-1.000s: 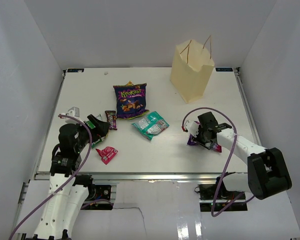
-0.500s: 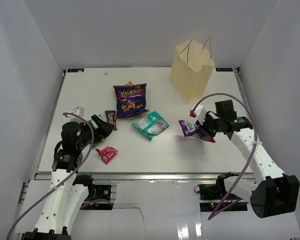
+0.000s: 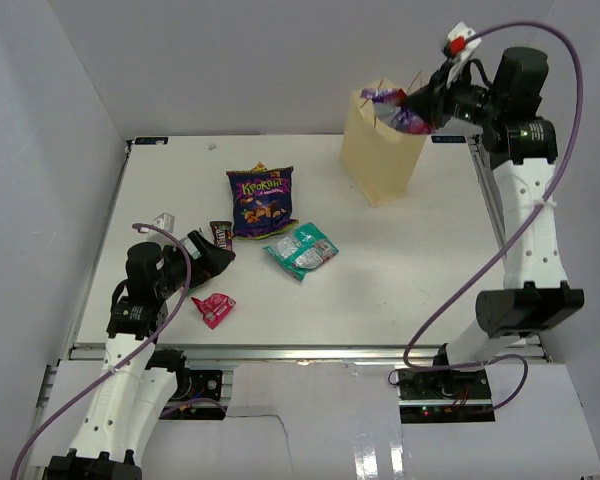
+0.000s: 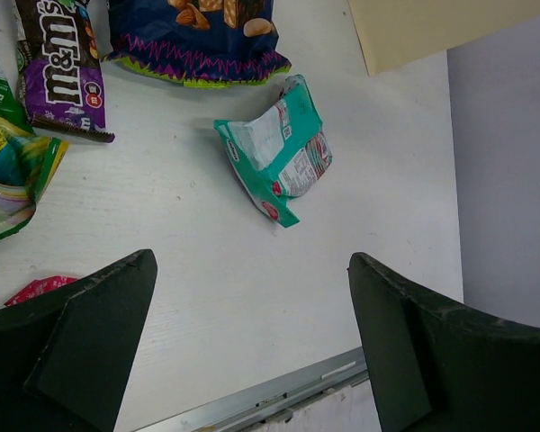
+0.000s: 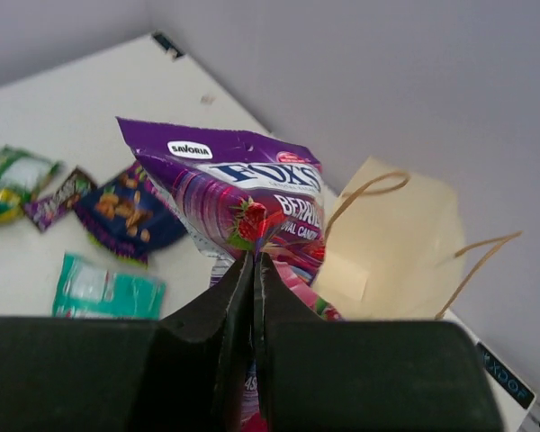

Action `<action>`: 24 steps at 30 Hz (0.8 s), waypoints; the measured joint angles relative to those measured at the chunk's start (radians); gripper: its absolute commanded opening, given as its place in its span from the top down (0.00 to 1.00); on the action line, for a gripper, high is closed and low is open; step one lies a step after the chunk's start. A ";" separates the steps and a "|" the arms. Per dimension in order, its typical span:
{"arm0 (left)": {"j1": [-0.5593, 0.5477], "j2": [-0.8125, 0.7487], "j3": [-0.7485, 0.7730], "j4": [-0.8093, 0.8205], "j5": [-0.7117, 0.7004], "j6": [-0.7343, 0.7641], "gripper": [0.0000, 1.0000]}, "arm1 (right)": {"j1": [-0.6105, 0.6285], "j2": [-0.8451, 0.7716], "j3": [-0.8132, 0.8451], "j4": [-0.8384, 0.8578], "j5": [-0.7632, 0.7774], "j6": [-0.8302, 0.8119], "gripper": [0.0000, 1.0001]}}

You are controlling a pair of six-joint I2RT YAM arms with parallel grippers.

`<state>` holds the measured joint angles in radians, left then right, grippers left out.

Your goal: Place the snacks into the paper bag

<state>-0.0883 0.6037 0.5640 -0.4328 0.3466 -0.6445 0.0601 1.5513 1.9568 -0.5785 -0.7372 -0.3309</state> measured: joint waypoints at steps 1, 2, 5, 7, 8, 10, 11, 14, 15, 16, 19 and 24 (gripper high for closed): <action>0.000 0.002 0.000 0.001 0.004 0.000 0.02 | -0.010 0.058 0.078 0.032 -0.001 0.053 0.92; 0.000 0.003 0.000 0.001 0.008 0.000 0.02 | -0.016 0.108 0.139 0.060 0.000 0.098 0.92; 0.000 0.008 0.000 0.001 0.014 0.000 0.02 | -0.027 0.218 0.234 0.148 0.031 0.208 0.92; 0.000 0.008 -0.002 0.001 0.019 0.000 0.02 | -0.032 0.261 0.241 0.189 0.056 0.261 0.92; 0.000 0.008 -0.003 0.001 0.021 -0.001 0.02 | -0.034 0.278 0.241 0.208 0.065 0.285 0.92; 0.000 0.008 -0.010 0.005 0.024 -0.002 0.02 | -0.037 0.309 0.241 0.244 0.084 0.328 0.92; 0.000 0.008 -0.013 0.007 0.026 -0.003 0.02 | -0.039 0.324 0.241 0.261 0.090 0.349 0.92; 0.000 0.011 -0.016 0.008 0.030 -0.004 0.02 | -0.040 0.357 0.241 0.318 0.110 0.403 0.92; 0.000 0.012 -0.016 0.008 0.032 -0.004 0.02 | -0.040 0.365 0.241 0.332 0.117 0.416 0.92; 0.000 0.013 -0.016 0.008 0.034 -0.004 0.02 | -0.040 0.374 0.241 0.348 0.126 0.432 0.92; 0.000 0.017 -0.016 0.008 0.036 -0.006 0.02 | -0.040 0.395 0.240 0.393 0.140 0.472 0.92; 0.000 0.021 -0.016 0.008 0.039 -0.010 0.02 | -0.040 0.412 0.240 0.459 0.156 0.513 0.92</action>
<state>-0.0883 0.6243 0.5484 -0.4248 0.3855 -0.6544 0.0200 1.9633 2.1971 -0.1196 -0.5812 0.1822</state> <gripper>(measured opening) 0.979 0.078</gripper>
